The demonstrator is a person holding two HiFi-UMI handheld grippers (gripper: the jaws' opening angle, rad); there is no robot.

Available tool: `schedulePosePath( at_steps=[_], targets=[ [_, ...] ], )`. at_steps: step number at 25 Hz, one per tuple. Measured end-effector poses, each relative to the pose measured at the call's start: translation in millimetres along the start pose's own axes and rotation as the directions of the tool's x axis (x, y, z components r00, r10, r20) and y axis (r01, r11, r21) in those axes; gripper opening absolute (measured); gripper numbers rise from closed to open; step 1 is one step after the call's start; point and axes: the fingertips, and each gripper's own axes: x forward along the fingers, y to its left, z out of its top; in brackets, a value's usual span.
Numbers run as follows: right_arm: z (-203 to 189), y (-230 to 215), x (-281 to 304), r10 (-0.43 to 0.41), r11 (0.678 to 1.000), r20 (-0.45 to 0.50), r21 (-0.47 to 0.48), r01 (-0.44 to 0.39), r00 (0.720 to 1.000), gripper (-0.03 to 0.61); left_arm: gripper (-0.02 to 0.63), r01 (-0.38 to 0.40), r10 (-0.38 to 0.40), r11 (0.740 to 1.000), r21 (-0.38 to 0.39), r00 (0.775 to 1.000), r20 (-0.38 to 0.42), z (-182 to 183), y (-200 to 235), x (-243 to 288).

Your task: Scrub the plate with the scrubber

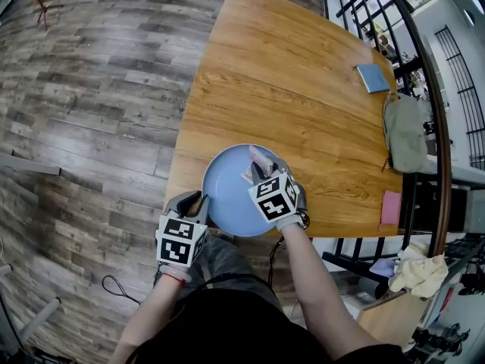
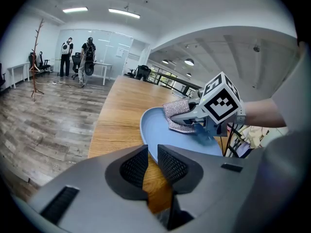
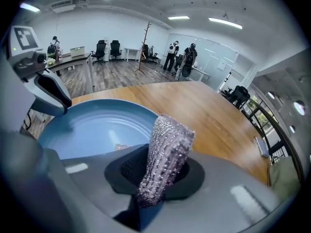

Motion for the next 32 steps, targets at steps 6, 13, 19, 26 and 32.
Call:
schedulePosePath(
  at_steps=[6,13,19,26,32],
  targets=[
    [-25,-13,-14,-0.047,0.998,-0.036,0.038,0.049,0.998,0.069,0.058,0.000,0.000,1.000,0.007,1.000,0.002,0,1,0],
    [-51,-8,-33,-0.058,0.997,-0.085,0.040,0.061,0.995,0.067,0.058,0.005,-0.005,1.000,0.013,1.000,0.002,0,1,0],
    [-68,7,-49,-0.038,0.998,-0.125,0.041,0.043,0.991,0.066,0.058,0.000,0.000,1.000,0.017,1.000,0.010,1,0,1],
    [-70,38,-59,0.029,1.000,-0.141,0.016,-0.027,0.990,0.066,0.058,0.001,-0.001,1.000,0.004,1.000,0.005,1,-1,0],
    [-55,69,-57,0.104,0.994,-0.114,-0.021,-0.107,0.988,0.066,0.058,-0.002,0.002,1.000,-0.001,1.000,0.011,0,-1,0]
  ],
)
